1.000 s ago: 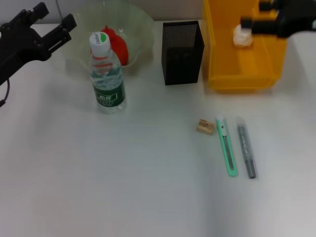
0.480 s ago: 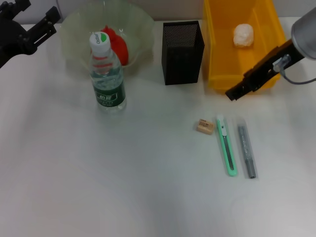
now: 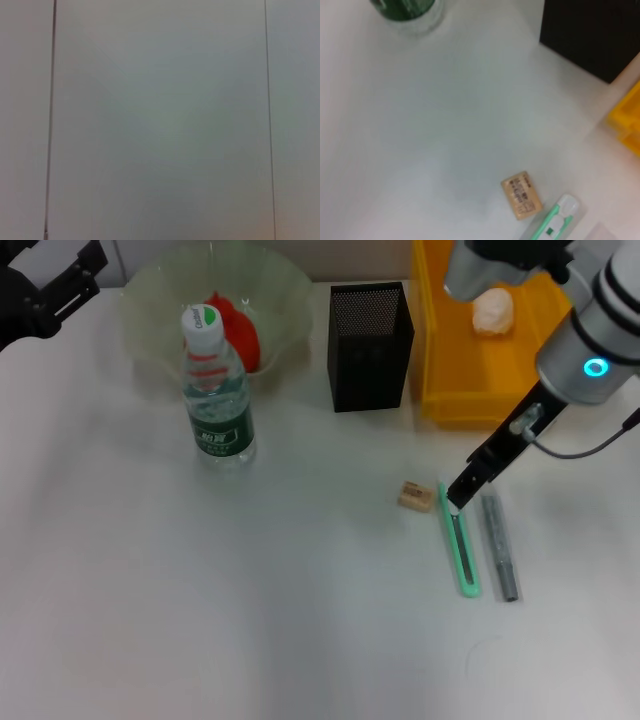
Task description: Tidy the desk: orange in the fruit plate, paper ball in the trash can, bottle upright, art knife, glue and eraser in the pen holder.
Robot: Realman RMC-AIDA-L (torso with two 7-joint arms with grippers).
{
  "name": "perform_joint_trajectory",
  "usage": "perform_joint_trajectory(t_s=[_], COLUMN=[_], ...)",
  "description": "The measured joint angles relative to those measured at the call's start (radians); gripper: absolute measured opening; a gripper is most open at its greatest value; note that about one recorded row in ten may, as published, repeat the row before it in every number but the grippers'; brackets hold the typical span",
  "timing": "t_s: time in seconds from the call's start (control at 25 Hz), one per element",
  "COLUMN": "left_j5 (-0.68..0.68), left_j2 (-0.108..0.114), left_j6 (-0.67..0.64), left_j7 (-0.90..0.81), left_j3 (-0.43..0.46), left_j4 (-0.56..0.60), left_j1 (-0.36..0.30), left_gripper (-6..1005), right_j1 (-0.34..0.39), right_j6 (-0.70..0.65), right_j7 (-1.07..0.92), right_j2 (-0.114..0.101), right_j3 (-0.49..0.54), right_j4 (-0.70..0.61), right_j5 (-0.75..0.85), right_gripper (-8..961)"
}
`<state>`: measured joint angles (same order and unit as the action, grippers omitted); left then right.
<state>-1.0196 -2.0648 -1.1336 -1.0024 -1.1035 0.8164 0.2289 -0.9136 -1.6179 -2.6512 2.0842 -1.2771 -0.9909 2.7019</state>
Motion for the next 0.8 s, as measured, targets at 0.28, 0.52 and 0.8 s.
perform_joint_trajectory(t_s=[0.28, 0.52, 0.8], left_j5=[-0.001, -0.001, -0.001], left_j2=[0.000, 0.000, 0.000], left_j6=[0.000, -0.003, -0.007], left_j7=[0.026, 0.027, 0.028], left_j3=[0.003, 0.007, 0.010], left_j4=[-0.013, -0.020, -0.022], left_j1=[0.000, -0.003, -0.012], left_gripper=[784, 784, 785], right_j1=[-0.023, -0.044, -0.076], right_j6=[0.084, 0.118, 0.136], right_j7=[-0.009, -0.009, -0.012], right_j2=[0.003, 0.004, 0.004], right_j3=[-0.010, -0.010, -0.010], right_j4=[0.100, 0.159, 0.217], right_j5=[-0.025, -0.026, -0.025], right_gripper=[702, 702, 702])
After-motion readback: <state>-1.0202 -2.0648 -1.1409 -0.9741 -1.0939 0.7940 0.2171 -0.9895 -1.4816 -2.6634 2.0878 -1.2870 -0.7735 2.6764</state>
